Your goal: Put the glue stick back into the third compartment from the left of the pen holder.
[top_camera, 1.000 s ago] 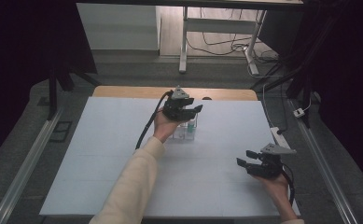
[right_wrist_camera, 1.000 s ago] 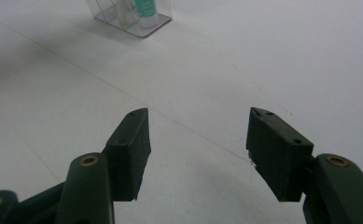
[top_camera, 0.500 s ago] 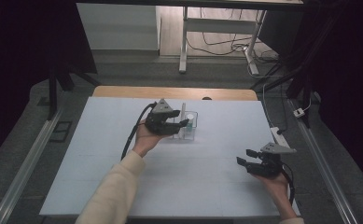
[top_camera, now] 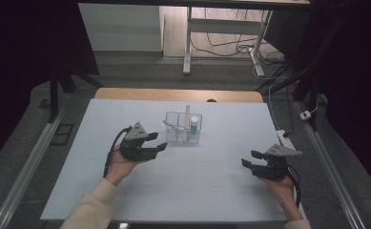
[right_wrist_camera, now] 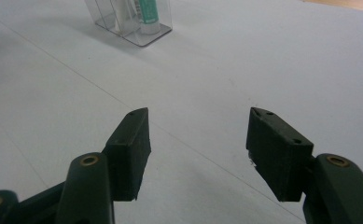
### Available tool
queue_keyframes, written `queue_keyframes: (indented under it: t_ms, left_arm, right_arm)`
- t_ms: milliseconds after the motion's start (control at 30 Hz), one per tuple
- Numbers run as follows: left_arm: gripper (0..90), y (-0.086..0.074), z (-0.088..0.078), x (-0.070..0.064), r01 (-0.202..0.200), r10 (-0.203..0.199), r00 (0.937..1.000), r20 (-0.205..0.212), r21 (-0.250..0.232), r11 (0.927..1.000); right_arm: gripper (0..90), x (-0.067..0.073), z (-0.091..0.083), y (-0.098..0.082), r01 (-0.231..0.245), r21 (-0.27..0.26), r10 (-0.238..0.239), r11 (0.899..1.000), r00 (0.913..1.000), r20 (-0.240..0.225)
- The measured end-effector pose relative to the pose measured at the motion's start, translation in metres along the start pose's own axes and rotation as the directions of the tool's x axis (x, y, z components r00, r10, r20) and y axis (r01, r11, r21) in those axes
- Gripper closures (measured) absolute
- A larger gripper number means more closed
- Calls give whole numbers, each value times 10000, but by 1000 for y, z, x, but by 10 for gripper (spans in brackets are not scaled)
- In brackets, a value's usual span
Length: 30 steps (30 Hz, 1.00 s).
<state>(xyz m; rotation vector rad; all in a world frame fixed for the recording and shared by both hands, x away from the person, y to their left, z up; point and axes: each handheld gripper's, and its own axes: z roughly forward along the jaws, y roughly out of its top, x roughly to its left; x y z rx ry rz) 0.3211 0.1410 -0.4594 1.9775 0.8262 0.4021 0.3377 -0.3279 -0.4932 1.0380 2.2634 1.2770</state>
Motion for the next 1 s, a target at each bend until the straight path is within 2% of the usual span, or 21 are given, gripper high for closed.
queue_keyframes:
  t_ms: [267, 500, 667, 1000]
  left_arm:
    - [442, -40, -30, 7, 555, -556, 9983, -179, -26, 9985]
    - [421, -64, -44, 8, 898, -891, 9957, -264, 256, 9956]
    - [407, -71, -46, 10, 1101, -1090, 9935, -315, 374, 9932]
    - [393, -71, -44, 10, 1147, -1137, 9932, -247, 407, 9926]
  right_arm:
    - [388, -2, 1, -1, 88, 85, -88, 9999, 10000, 42]
    - [388, 0, 0, -1, 329, 93, -328, 9994, 9995, -10]
    - [388, 1, -2, -1, 526, 7, -526, 9986, 9986, -79]
    - [388, 2, -6, 0, 682, -70, -682, 9976, 9977, -55]
